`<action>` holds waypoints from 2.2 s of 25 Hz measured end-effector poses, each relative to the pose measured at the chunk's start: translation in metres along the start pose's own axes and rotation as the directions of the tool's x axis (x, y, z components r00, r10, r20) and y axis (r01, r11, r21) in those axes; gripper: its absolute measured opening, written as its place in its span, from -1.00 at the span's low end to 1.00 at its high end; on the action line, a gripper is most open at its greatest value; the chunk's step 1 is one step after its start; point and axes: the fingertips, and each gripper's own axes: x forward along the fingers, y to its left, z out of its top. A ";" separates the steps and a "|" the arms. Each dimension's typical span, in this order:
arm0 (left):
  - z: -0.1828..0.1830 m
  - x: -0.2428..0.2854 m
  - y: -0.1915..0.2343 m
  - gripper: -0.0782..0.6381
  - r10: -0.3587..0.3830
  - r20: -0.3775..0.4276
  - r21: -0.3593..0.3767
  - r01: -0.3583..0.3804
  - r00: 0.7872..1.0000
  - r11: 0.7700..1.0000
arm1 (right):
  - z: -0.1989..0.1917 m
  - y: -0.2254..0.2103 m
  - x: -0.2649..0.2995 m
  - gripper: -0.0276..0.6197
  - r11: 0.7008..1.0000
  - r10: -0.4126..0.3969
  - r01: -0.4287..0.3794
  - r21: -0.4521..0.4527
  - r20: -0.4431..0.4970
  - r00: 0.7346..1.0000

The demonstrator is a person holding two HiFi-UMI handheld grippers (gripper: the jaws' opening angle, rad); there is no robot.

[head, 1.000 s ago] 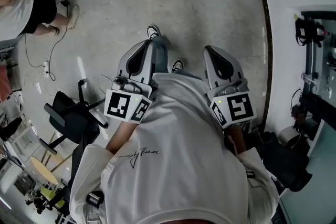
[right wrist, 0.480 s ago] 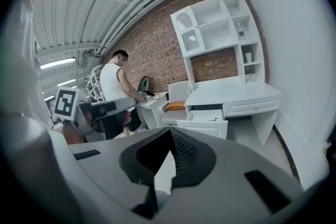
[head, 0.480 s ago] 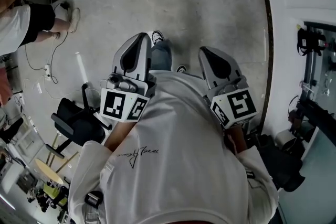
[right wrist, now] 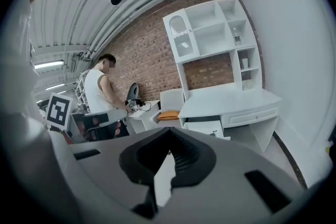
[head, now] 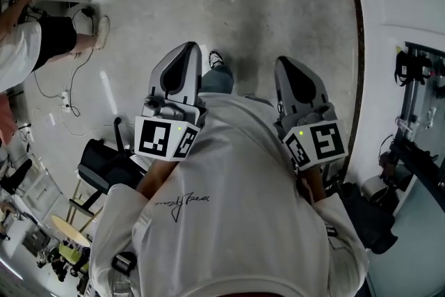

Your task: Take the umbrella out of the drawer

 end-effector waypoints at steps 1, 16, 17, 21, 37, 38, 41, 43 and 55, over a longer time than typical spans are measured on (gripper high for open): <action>0.001 0.004 0.007 -0.73 0.002 -0.006 0.001 -0.002 1.000 1.000 | 0.002 0.000 0.008 -0.84 1.000 -0.007 0.007 -0.006 -0.003 1.000; 0.012 0.023 0.075 -0.73 0.054 -0.020 -0.036 -0.055 0.998 0.998 | 0.032 -0.007 0.053 -0.84 0.993 -0.095 0.096 -0.062 0.008 0.995; 0.013 0.026 0.076 -0.73 0.055 -0.018 -0.035 -0.056 0.998 0.998 | 0.034 -0.008 0.055 -0.84 0.993 -0.095 0.096 -0.064 0.010 0.995; 0.015 0.036 0.077 -0.73 0.062 -0.020 -0.027 -0.062 0.998 0.998 | 0.037 -0.017 0.063 -0.84 0.994 -0.091 0.091 -0.065 0.007 0.996; 0.045 0.135 0.088 -0.73 0.116 -0.012 0.027 -0.116 0.993 0.993 | 0.095 -0.082 0.140 -0.83 0.984 0.018 -0.013 -0.177 0.027 0.999; 0.047 0.145 0.088 -0.73 0.119 -0.013 0.033 -0.118 0.993 0.992 | 0.100 -0.085 0.146 -0.83 0.981 0.040 -0.035 -0.191 0.024 0.999; 0.054 0.173 0.086 -0.73 0.116 -0.021 0.046 -0.115 0.993 0.992 | 0.115 -0.090 0.162 -0.83 0.967 0.117 -0.109 -0.230 0.024 0.993; 0.058 0.190 0.082 -0.73 0.116 -0.020 0.049 -0.115 0.993 0.992 | 0.124 -0.096 0.173 -0.83 0.963 0.150 -0.140 -0.229 0.025 0.988; 0.059 0.271 0.065 -0.73 0.180 -0.023 0.066 -0.178 0.983 0.982 | 0.148 -0.167 0.214 -0.83 0.940 0.262 -0.258 -0.225 -0.011 0.965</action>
